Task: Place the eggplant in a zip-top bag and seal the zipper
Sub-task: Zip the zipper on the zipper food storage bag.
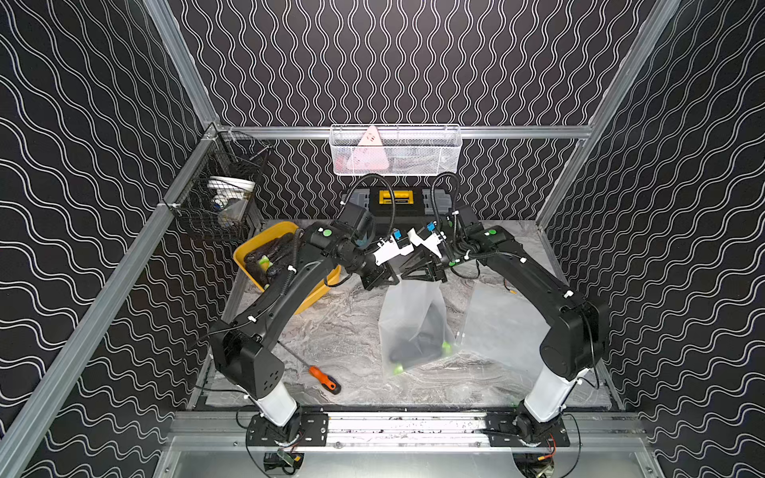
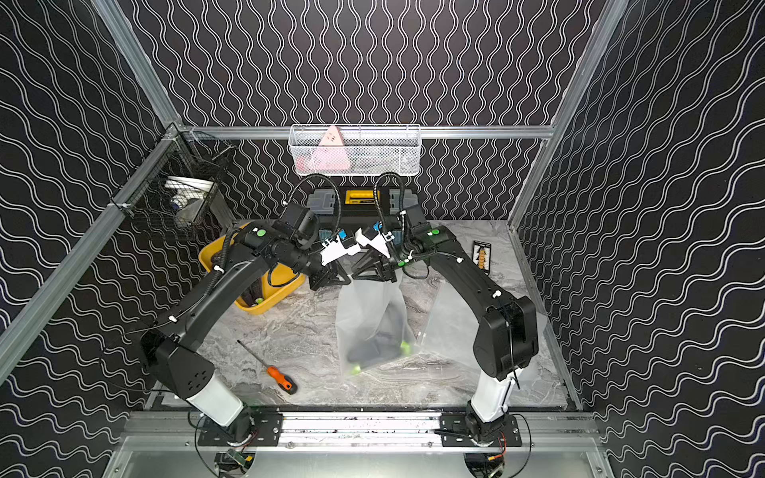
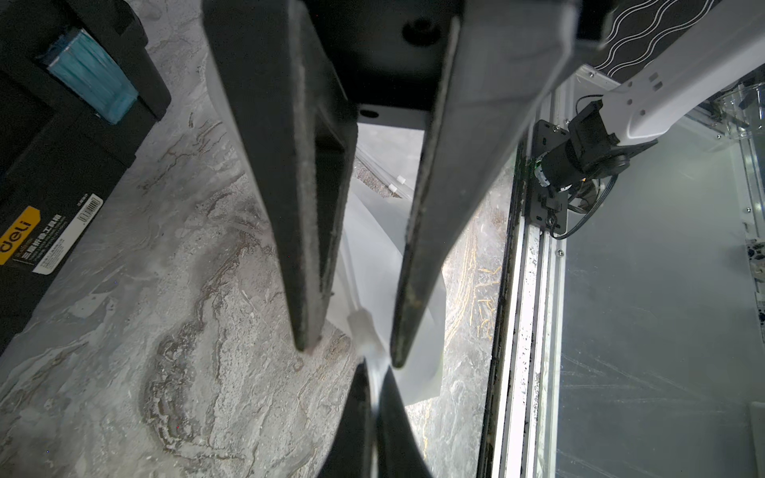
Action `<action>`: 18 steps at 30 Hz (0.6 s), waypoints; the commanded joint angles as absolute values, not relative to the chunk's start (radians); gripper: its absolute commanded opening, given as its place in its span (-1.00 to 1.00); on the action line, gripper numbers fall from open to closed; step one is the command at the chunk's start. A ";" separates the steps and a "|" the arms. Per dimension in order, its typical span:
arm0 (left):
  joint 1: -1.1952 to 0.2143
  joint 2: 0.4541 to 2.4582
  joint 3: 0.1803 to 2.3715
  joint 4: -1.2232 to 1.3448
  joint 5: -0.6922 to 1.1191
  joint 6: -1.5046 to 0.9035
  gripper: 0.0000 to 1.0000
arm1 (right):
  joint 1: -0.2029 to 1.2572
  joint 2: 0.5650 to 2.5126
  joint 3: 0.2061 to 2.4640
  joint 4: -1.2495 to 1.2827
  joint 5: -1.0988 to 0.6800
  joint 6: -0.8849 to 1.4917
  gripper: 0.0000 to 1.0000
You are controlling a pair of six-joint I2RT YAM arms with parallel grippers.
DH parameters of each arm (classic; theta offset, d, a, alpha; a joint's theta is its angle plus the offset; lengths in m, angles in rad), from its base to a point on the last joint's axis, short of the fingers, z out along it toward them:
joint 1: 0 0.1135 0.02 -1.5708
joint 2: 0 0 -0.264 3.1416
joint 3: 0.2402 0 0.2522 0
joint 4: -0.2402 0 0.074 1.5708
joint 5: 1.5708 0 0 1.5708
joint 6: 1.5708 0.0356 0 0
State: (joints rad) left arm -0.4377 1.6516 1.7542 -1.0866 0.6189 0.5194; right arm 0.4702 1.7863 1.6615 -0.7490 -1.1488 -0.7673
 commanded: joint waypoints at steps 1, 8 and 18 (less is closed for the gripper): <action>-0.442 1.659 1.762 -1.022 0.645 0.522 -1.00 | 0.497 1.784 1.660 -0.714 -1.114 -0.772 -0.41; -0.441 1.647 1.756 -1.004 0.645 0.515 -1.00 | 0.500 1.799 1.677 -0.753 -1.112 -0.796 -0.64; -0.395 1.639 1.711 -0.951 0.572 0.457 -1.00 | 0.461 1.771 1.627 -0.660 -1.043 -0.711 -0.82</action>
